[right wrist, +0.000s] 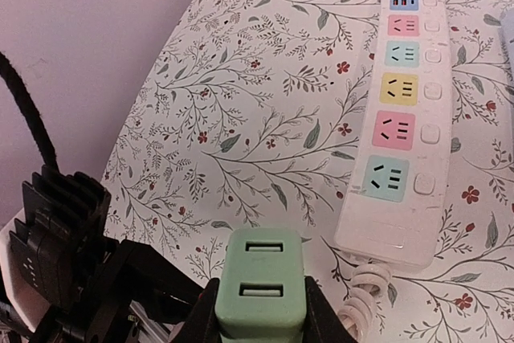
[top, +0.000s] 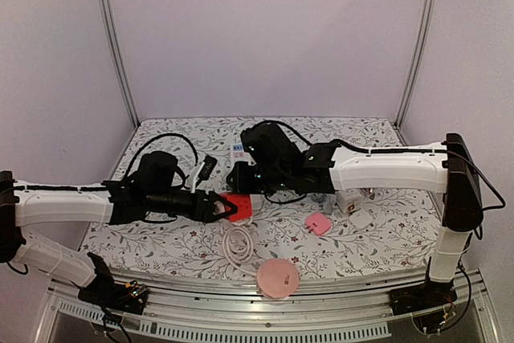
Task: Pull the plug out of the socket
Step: Remove the plug from the socket.
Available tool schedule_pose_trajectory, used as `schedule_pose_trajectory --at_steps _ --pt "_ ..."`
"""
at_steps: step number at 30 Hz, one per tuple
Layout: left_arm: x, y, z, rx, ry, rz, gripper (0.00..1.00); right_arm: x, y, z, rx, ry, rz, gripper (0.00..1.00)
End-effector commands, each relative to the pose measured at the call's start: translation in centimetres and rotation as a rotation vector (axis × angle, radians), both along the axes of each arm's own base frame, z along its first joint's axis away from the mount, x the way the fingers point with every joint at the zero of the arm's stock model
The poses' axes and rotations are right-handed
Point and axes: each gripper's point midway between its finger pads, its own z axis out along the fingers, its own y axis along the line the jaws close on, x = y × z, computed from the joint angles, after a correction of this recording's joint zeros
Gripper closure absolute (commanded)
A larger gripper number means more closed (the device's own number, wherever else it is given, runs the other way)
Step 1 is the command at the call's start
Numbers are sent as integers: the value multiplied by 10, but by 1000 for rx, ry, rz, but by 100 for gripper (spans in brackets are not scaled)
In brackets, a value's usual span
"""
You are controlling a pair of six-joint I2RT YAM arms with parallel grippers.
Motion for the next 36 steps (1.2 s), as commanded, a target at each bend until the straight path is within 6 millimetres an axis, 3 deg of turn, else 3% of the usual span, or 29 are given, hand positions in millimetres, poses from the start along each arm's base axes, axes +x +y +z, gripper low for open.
schedule_pose_trajectory --at_steps 1,7,15,23,28,32,36 --pt "2 -11 25 -11 -86 -45 62 15 -18 22 56 12 -83 100" --pt "10 -22 42 53 -108 -95 63 9 -21 35 35 -60 -41 100" --pt "15 -36 46 170 -116 -226 66 -3 -19 51 6 -154 15 100" --pt "27 -37 61 168 -231 -282 66 -3 -25 37 -16 -142 -42 100" --pt "27 -31 62 182 -329 -304 66 3 -38 40 17 -121 -110 100" --pt "24 -27 66 194 -376 -314 66 11 -49 30 92 -28 -182 100" --pt "21 -27 63 212 -390 -327 66 11 -48 29 151 12 -187 100"
